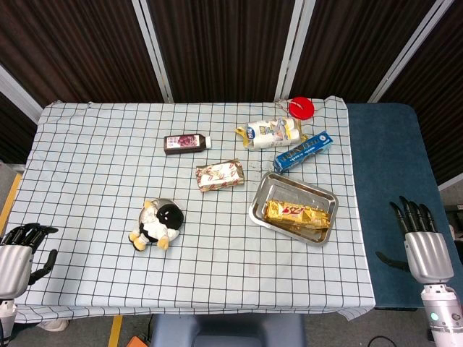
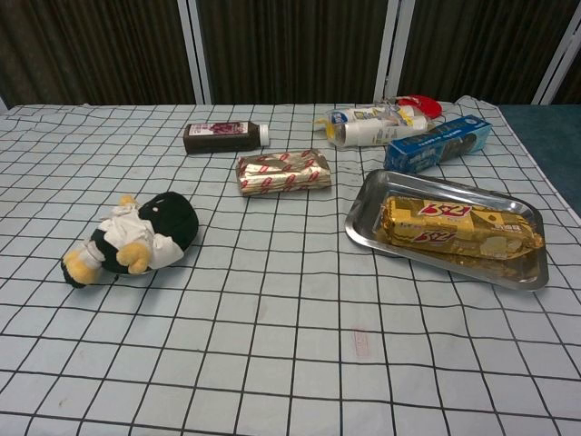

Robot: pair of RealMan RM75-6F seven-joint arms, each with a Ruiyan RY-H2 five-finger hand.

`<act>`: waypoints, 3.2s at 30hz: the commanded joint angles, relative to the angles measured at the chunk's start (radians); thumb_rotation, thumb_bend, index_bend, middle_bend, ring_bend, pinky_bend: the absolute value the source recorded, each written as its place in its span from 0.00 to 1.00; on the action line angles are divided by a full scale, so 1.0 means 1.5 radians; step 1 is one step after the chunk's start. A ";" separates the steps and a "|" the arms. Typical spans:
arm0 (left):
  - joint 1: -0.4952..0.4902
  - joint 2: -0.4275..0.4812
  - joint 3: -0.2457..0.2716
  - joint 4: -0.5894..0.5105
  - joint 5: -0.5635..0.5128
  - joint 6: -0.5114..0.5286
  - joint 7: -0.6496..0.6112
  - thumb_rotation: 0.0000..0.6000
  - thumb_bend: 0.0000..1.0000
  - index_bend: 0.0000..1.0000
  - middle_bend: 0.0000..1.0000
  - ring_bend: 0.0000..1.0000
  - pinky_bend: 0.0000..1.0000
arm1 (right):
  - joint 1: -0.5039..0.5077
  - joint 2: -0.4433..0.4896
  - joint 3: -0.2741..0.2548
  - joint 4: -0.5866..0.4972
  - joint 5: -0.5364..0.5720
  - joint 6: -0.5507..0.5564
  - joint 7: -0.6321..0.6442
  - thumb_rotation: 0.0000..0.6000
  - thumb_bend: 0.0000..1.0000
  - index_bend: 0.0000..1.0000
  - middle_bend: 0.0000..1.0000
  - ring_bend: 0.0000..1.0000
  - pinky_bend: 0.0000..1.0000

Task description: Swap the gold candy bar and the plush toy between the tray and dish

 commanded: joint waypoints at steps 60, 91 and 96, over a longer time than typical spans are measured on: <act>0.018 0.046 -0.005 -0.042 -0.030 -0.002 -0.024 1.00 0.44 0.35 0.36 0.24 0.29 | 0.352 -0.286 0.071 0.261 0.193 -0.408 -0.052 1.00 0.16 0.63 0.44 0.57 0.47; 0.017 0.047 -0.006 -0.048 -0.039 -0.013 0.008 1.00 0.44 0.35 0.36 0.24 0.29 | 0.490 -0.441 0.101 0.403 0.055 -0.350 -0.014 1.00 0.24 0.94 0.71 0.83 0.74; 0.019 0.047 -0.010 -0.049 -0.045 -0.011 0.010 1.00 0.44 0.35 0.36 0.24 0.29 | 0.540 -0.498 0.126 0.468 0.066 -0.372 -0.013 1.00 0.24 0.94 0.71 0.84 0.74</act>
